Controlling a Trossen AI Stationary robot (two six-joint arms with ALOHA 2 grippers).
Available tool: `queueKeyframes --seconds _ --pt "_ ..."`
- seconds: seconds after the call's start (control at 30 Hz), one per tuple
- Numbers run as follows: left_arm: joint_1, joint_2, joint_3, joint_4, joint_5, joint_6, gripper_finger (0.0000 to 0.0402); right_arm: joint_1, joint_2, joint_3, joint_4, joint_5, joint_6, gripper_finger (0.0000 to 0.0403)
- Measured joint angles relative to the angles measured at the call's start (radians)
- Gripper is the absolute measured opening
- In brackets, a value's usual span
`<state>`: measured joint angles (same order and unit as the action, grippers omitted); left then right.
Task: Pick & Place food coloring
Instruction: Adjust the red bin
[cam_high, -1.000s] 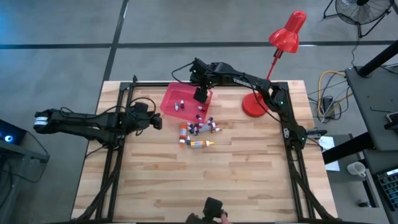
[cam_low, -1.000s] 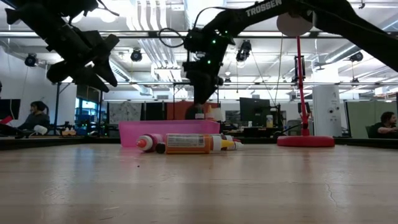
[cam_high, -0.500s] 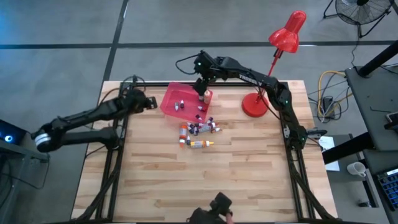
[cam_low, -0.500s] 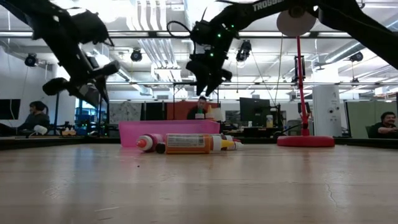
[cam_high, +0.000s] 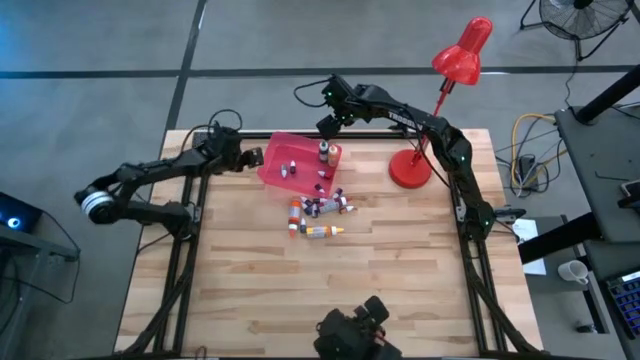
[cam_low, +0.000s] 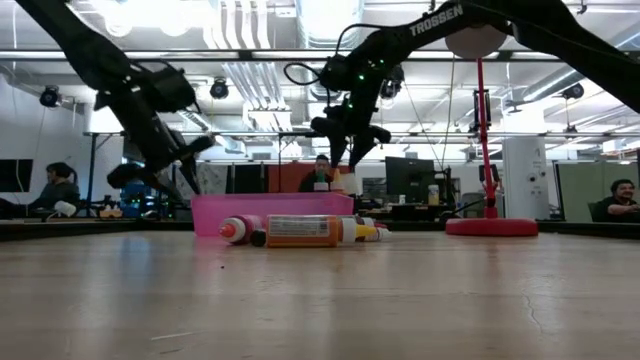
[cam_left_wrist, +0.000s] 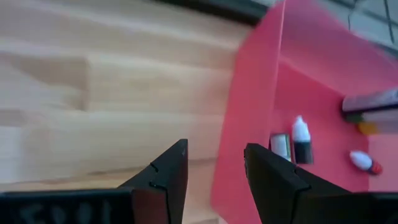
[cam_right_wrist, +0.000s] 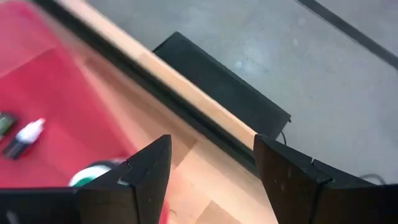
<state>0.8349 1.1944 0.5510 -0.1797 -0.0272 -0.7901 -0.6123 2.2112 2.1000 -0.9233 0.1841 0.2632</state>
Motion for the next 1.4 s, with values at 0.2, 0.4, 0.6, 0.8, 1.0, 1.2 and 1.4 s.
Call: queueKeyframes --seconds 0.2,0.4,0.6,0.8,1.0,1.2,1.4 --pt "-0.001 0.097 0.0 0.028 0.065 -0.013 0.0131 -0.021 0.0 -0.023 0.009 0.002 0.022 0.0219" --pt "-0.02 0.105 0.0 0.03 0.115 -0.016 0.0131 -0.026 0.0 -0.042 0.01 0.001 0.009 0.0219" --pt "-0.065 0.085 0.0 0.028 0.121 -0.018 0.0131 -0.026 0.0 -0.044 0.014 -0.011 -0.048 0.0219" --pt "-0.102 0.075 0.0 0.029 0.16 -0.018 0.0131 -0.029 -0.007 -0.044 0.007 -0.119 -0.089 0.0219" --pt "-0.113 0.069 0.0 -0.023 0.176 0.01 0.0131 -0.023 -0.055 -0.044 -0.072 -0.138 -0.176 0.0219" --pt "-0.113 0.038 0.0 -0.068 0.167 0.049 0.0131 -0.007 -0.136 -0.057 -0.173 -0.144 -0.32 0.0219" --pt "-0.113 0.016 0.0 -0.116 0.155 0.103 0.0131 0.018 -0.219 -0.167 -0.274 -0.217 -0.307 0.0219"
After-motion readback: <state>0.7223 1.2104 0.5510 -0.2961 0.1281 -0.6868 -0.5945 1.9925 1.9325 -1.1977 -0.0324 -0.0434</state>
